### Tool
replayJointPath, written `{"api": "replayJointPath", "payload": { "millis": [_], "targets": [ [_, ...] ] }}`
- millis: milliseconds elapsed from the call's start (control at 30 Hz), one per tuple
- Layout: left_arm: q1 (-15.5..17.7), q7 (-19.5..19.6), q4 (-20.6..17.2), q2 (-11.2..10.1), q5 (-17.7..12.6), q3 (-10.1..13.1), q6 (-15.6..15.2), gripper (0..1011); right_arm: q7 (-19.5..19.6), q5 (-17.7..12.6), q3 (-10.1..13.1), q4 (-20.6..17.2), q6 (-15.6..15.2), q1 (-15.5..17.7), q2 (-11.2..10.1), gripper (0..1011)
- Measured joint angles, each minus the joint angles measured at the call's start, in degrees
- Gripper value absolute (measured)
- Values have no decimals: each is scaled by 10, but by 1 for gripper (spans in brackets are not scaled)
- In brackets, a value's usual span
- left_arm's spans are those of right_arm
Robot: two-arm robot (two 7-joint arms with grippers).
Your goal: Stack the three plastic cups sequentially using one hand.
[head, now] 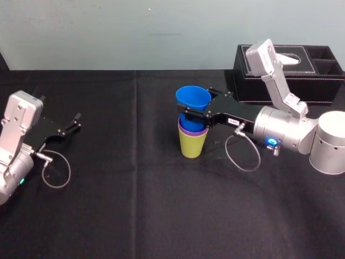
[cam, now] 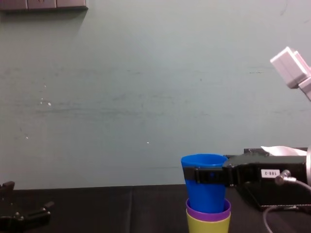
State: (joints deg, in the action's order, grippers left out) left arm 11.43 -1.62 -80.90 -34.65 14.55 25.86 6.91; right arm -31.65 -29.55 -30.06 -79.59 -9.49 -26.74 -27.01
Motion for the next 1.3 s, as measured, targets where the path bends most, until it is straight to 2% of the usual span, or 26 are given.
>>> {"api": "replayJointPath", "payload": {
  "millis": [533,1300],
  "targets": [
    [0,0,0,0,0,0,0,1011,3,21,-11,20,8,2,8,731],
    [0,0,0,0,0,0,0,1012,0,31,-6,31,18,12,16,731]
  ]
}}
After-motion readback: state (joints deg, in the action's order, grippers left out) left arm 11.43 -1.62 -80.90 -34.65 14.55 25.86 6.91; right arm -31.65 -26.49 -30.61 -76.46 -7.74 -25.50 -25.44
